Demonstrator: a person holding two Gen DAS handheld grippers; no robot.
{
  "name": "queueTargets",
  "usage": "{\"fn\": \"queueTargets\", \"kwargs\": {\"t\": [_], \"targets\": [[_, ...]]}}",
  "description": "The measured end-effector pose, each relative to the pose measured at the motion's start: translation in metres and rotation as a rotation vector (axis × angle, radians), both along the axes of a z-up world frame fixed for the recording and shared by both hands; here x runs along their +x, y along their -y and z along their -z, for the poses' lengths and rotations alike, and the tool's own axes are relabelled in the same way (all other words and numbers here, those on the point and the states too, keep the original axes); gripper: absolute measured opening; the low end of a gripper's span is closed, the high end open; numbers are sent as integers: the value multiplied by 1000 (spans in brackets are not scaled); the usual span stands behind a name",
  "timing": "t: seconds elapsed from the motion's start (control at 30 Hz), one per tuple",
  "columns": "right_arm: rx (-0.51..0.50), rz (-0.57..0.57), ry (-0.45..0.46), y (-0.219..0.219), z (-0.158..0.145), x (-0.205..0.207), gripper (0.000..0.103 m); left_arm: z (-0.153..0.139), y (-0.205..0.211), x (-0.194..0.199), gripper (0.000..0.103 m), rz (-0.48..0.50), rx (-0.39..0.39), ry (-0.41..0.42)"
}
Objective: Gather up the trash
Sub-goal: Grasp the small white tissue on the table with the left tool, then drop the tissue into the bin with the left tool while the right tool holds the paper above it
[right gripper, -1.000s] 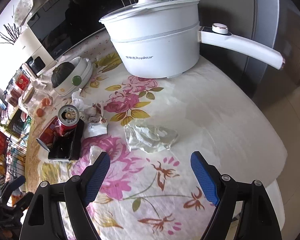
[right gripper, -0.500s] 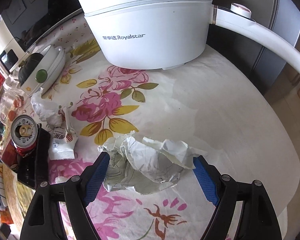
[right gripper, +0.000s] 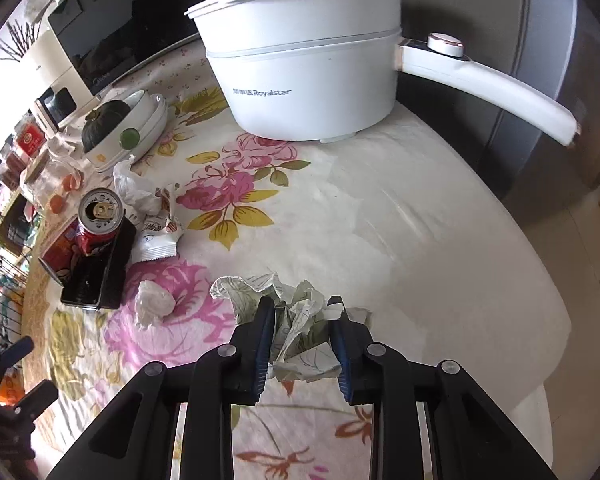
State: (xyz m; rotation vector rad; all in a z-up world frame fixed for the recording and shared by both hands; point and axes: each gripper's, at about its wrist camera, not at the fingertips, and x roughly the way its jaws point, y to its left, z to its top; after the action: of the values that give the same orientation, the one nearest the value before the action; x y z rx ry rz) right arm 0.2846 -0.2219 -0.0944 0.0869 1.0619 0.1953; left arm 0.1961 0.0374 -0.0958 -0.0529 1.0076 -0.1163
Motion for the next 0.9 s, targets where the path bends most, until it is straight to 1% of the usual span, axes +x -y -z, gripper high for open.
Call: {"fn": "queueTargets", "kwargs": {"t": [0.1, 0.13, 0.2, 0.23, 0.27, 0.33, 0.4, 0.47, 0.53, 0.63, 0.7, 0.73, 0.8, 0.83, 0.9], "targets": [[43, 36, -3, 25, -13, -33, 28, 5, 20, 2, 102, 47, 13, 27], [53, 51, -7, 33, -16, -43, 28, 6, 28, 4, 100, 61, 16, 39], [52, 70, -16, 49, -21, -63, 28, 10, 39, 10, 89, 91, 7, 59], [41, 76, -16, 56, -23, -74, 28, 13, 43, 15, 80, 100, 4, 60], [25, 80, -16, 61, -24, -82, 28, 17, 47, 20, 75, 107, 1, 56], [1, 99, -22, 72, -26, -97, 28, 25, 52, 29, 71, 118, -15, 56], [33, 116, -28, 83, -28, -108, 28, 33, 57, 37, 67, 122, -21, 57], [61, 114, -22, 89, -31, -114, 28, 41, 59, 44, 60, 114, -25, 49], [44, 107, -17, 93, -32, -119, 28, 45, 58, 53, 54, 99, -59, 49], [28, 101, -33, 99, -27, -123, 28, 48, 57, 65, 53, 62, -96, 57], [17, 108, -40, 105, -24, -125, 28, 50, 57, 71, 51, 36, -99, 64], [13, 114, -45, 109, -22, -126, 28, 50, 58, 73, 48, 28, -95, 68], [10, 125, -54, 115, -19, -128, 28, 50, 61, 76, 33, 21, -77, 71], [8, 129, -56, 118, -18, -129, 28, 51, 62, 76, 22, 32, -84, 67], [6, 136, -54, 122, -19, -131, 28, 49, 66, 70, 21, 44, -76, 64]]}}
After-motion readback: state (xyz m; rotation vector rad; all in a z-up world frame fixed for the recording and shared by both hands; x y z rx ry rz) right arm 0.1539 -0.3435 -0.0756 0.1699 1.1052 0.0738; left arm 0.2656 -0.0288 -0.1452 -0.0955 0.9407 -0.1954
